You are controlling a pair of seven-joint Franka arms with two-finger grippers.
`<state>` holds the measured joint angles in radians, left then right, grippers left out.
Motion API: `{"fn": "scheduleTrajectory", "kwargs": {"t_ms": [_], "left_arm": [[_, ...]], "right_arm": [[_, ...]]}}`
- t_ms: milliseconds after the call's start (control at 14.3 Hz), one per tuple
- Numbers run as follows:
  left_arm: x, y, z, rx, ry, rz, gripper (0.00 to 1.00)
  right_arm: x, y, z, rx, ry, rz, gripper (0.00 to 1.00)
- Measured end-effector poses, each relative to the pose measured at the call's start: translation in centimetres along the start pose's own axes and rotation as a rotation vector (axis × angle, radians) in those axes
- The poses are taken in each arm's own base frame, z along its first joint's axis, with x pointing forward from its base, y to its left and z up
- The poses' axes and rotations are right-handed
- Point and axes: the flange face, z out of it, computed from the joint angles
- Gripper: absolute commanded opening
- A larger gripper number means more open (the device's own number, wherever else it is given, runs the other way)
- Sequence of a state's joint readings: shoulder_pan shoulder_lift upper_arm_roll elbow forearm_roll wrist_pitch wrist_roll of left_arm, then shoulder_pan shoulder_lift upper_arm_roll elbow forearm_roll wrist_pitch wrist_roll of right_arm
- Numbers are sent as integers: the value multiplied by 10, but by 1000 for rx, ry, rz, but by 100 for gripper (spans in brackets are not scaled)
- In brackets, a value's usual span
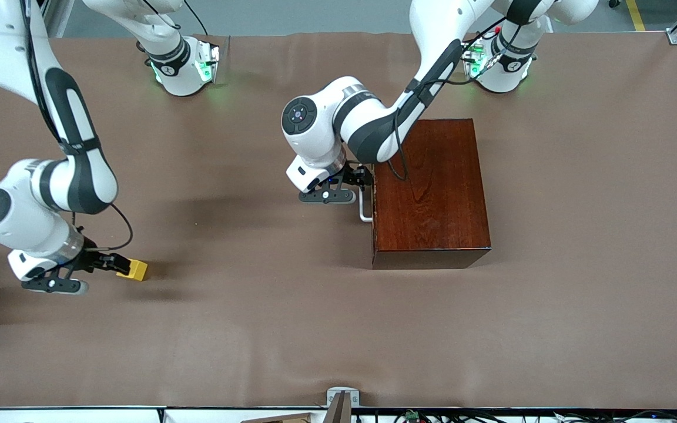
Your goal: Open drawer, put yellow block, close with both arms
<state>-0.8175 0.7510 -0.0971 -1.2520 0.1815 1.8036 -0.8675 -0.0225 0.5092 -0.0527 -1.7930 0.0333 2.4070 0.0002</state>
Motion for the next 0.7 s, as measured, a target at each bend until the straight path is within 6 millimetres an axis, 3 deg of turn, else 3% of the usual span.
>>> {"fn": "scheduleTrajectory", "kwargs": {"t_ms": [421, 701], "left_arm": [[1, 3, 13, 9, -10, -37, 100], [4, 10, 8, -46, 32, -95, 100]], "right_arm": [[3, 2, 35, -16, -3, -6, 100], [-2, 3, 57, -19, -31, -5, 100]]}}
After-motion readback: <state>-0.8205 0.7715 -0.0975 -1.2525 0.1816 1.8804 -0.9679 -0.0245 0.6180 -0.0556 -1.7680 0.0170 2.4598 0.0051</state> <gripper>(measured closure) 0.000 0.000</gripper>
